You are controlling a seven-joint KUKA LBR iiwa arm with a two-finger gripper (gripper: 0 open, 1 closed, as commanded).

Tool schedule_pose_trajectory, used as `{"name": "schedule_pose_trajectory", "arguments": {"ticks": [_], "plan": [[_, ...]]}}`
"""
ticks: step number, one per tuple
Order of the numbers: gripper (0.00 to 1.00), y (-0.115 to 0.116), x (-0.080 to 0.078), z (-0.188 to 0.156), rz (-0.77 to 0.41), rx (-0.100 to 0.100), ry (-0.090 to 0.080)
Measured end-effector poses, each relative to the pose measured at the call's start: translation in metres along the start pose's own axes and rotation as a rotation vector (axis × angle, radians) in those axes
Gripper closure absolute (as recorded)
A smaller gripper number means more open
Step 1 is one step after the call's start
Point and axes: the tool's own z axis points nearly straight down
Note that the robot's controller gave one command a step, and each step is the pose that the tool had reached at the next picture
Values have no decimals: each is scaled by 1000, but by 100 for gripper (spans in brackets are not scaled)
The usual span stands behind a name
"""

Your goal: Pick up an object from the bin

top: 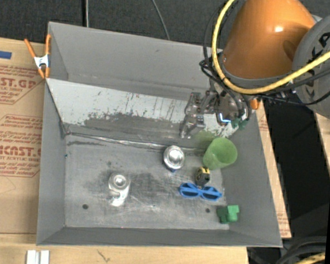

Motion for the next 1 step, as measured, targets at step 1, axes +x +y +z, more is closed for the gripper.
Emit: {"name": "schedule_pose_trajectory", "arguments": {"ticks": [1], "plan": [[100,-95,16,153,-335,-2,18]]}}
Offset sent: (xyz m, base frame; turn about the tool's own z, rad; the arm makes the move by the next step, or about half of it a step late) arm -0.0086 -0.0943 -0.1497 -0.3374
